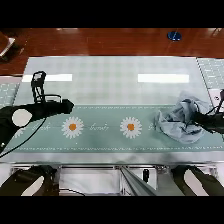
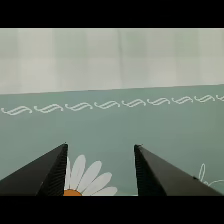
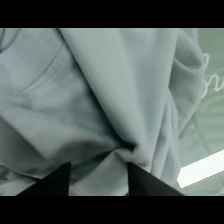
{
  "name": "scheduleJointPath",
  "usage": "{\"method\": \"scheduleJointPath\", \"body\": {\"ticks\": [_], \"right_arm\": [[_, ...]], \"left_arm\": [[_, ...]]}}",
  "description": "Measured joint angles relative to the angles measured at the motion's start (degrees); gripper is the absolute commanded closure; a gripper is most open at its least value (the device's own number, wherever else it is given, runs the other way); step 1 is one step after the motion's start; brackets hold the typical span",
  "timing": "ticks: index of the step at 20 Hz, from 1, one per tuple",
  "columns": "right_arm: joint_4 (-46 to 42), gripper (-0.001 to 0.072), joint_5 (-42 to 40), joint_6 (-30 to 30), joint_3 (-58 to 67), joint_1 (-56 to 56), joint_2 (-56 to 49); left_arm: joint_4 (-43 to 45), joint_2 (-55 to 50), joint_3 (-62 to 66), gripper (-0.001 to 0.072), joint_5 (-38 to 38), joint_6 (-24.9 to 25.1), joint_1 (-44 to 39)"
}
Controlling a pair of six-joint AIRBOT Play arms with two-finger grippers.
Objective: Fold the shirts.
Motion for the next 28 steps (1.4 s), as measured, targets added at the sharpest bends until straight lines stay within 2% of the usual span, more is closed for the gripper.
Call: {"method": "scheduleJointPath", "body": {"ticks": [3,4,6,7,11,15,20,28], "right_arm": [[2.8,0.0323,-3.2,-0.5,-0.9,-0.8,-4.8],[3.9,0.0380,-4.1,-0.8,-1.0,-0.9,-6.2],[6.7,0.0611,-5.3,-2.6,-0.9,-1.1,-8.9],[8.2,0.0690,-5.8,-4.2,-0.5,-1.2,-10.0],[18.7,0.0691,-6.0,-12.6,4.1,-1.2,-12.4],[24.8,0.0692,-1.8,-18.2,17.5,-1.2,-11.4],[32.2,0.0692,1.0,-22.1,37.5,-0.1,-6.3],[35.7,0.0692,3.0,-24.9,65.9,13.4,-3.6]], "left_arm": [[-0.3,0.2,-0.6,0.0197,1.0,-0.2,-0.1],[-0.4,0.2,-0.7,0.0197,1.4,-0.2,-0.1],[-0.5,0.1,-0.9,0.0197,1.8,-0.4,-0.1],[-0.6,-0.1,-0.9,0.0198,1.8,-0.4,-0.1],[-0.6,-1.1,-0.5,0.0199,1.5,1.2,0.3],[2.1,1.2,5.3,0.0199,-2.7,4.7,6.3],[-0.6,9.5,7.3,0.0199,-6.0,4.8,13.6],[-7.5,16.3,-0.7,0.0199,-8.9,4.6,12.3]]}}
